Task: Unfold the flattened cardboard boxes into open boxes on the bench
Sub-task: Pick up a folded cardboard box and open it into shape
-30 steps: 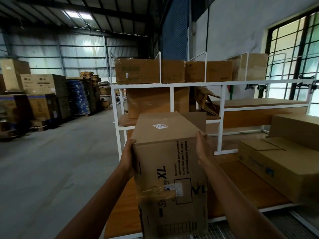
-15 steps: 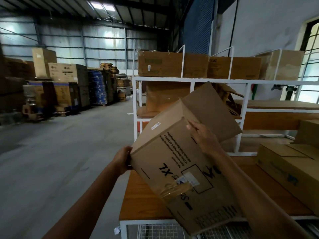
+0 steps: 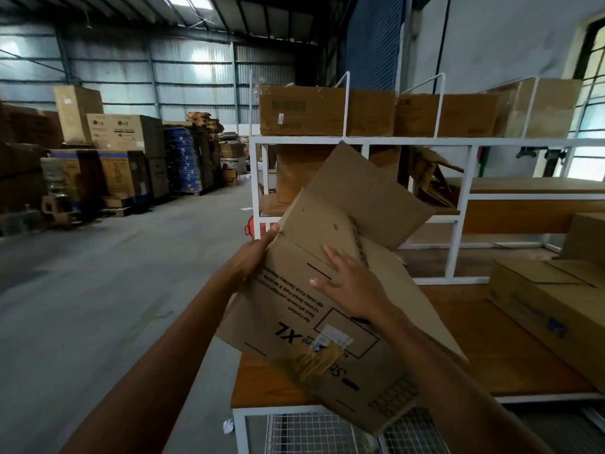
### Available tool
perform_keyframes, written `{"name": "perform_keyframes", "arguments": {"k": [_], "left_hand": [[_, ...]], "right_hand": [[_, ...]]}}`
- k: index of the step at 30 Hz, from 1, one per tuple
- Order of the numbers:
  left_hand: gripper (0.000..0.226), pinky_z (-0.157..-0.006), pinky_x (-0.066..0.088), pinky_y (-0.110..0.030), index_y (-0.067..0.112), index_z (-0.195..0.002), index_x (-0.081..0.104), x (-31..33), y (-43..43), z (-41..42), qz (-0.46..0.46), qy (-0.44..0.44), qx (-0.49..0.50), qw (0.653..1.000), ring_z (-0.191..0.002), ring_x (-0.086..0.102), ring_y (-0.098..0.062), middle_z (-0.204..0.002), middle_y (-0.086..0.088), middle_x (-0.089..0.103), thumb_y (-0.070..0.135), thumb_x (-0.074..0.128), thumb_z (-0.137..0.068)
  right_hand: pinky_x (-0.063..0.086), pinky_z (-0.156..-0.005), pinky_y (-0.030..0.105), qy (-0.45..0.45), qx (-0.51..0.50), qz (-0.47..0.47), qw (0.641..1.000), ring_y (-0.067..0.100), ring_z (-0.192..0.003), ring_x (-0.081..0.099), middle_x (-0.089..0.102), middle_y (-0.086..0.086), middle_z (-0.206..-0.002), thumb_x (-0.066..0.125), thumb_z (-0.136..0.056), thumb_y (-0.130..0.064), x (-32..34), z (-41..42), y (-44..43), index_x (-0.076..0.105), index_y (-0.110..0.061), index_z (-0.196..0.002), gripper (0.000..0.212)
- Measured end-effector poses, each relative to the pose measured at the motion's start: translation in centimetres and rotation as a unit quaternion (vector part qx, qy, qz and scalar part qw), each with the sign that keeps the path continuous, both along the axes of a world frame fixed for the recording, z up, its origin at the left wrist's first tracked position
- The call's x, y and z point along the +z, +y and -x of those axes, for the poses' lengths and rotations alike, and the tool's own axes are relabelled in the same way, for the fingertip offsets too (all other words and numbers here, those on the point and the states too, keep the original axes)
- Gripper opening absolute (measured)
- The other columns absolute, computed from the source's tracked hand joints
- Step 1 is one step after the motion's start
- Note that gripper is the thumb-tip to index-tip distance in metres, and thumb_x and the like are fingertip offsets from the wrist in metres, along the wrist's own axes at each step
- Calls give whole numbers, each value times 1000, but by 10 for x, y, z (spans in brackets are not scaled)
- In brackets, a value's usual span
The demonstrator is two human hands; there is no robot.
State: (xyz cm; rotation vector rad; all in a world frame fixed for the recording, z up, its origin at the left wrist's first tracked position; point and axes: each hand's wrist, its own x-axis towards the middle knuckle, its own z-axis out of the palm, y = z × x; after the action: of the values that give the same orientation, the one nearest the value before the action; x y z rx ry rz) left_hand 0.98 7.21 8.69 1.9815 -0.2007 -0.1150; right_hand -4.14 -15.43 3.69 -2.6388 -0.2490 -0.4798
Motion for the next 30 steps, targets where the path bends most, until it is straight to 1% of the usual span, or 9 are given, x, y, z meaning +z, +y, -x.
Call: {"name": "perform_keyframes", "arguments": {"k": [2,5,9,12,15,18,22,26,30], "left_hand": [[89,-102,38,-57,18,-140,43,7,11,-9,-31,101,11,994,-122,50,-40,-133,-16,51,83,36,-80],[86,-99,42,-64,12,-136,41,-4,26,-22,-45,187,12,981,-118,53,-46,-131,-23,52,74,53,-78],[50,-79,54,-50,11,-124,48,-52,29,-24,-15,221,35,974,-100,60,-39,-117,-19,56,41,60,-86],[12,-64,46,-37,5,-92,54,-91,25,-19,10,233,60,971,-75,52,-31,-89,-15,52,16,56,-86],[12,-63,39,-29,4,-81,52,-111,9,-16,28,155,106,982,-69,47,-26,-80,-17,51,8,49,-91],[25,-78,44,-34,-1,-113,53,-121,-8,-15,-92,2,131,987,-98,56,-30,-118,-21,56,14,41,-97],[44,-103,43,-46,14,-129,48,-127,-19,-11,-367,-229,77,898,-135,39,-32,-149,-15,37,42,44,-96],[54,-103,42,-43,21,-128,50,-128,-39,-6,-394,-305,-83,863,-130,46,-25,-142,-7,48,61,34,-95],[68,-108,37,-46,22,-136,48,-131,-51,-6,-421,-328,-137,834,-132,44,-23,-145,-6,46,69,25,-93]], "right_hand": [[27,-116,52,3,6,26,1000,24,-149,23,15,-2,-165,45,-81,-80,-6,0,4,9,-45,-154,89],[23,-118,49,13,18,81,996,21,-150,20,15,-7,-165,44,-78,-83,-18,0,12,10,-46,-154,92],[14,-120,48,37,36,185,981,24,-152,12,10,-7,-166,39,-80,-84,-47,0,22,7,-43,-156,91],[12,-120,49,56,40,247,967,26,-152,10,10,-4,-166,27,-75,-91,-79,1,24,9,-41,-156,97],[13,-118,48,42,12,230,972,26,-151,13,16,-2,-165,12,-70,-91,-92,3,25,18,-37,-156,101],[19,-116,47,28,16,200,979,25,-149,22,27,-4,-162,23,-85,-82,-88,1,28,31,-37,-152,81],[41,-105,44,50,7,99,994,25,-132,48,52,0,-144,42,-94,-61,-77,-17,7,56,-26,-134,56],[35,-110,49,83,-115,103,984,28,-139,38,43,7,-151,33,-94,-64,-81,-25,-19,45,-22,-142,64],[28,-113,45,95,-122,93,984,25,-141,35,40,5,-154,33,-99,-54,-80,-20,-14,39,-17,-147,60]]}}
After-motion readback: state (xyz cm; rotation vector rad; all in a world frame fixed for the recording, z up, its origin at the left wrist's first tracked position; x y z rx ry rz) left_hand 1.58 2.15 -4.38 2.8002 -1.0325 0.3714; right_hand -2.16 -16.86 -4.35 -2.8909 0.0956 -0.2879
